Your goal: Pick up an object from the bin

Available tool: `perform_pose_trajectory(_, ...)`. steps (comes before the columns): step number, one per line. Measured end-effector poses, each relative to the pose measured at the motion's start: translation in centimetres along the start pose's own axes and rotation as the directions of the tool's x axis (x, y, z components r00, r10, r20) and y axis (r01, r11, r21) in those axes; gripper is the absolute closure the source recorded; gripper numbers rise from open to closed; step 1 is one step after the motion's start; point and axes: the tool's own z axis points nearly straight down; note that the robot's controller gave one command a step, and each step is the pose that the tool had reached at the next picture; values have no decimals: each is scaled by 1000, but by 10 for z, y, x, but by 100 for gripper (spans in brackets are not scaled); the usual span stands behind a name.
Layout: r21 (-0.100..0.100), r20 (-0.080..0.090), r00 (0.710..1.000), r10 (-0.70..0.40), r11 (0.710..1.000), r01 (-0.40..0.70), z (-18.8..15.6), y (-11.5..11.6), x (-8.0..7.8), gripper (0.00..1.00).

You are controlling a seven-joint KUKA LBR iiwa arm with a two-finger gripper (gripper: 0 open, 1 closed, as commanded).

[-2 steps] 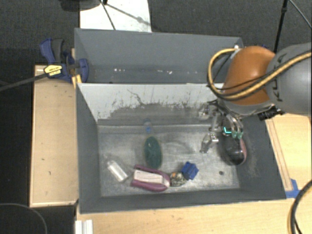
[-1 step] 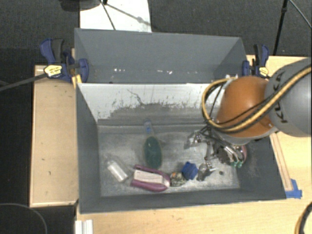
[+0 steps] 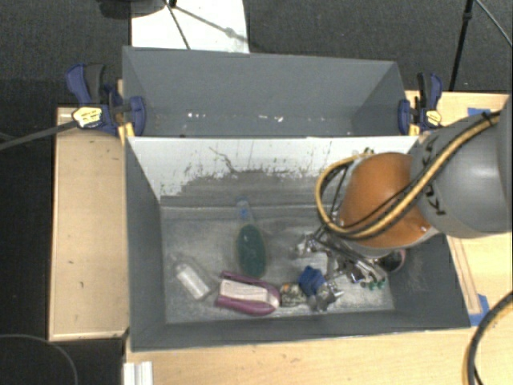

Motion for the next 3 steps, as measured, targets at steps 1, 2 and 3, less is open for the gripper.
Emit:
perform_pose_trajectory(1, 1, 6, 1000, -2, 1000, 2, -3, 0, -2, 100)
perform_pose_trajectory(2, 0, -1, 989, -149, 989, 149, -5, 7, -58, 100)
perform_pose_trajectory(3, 2, 3, 982, -186, 982, 186, -145, 10, -69, 100)
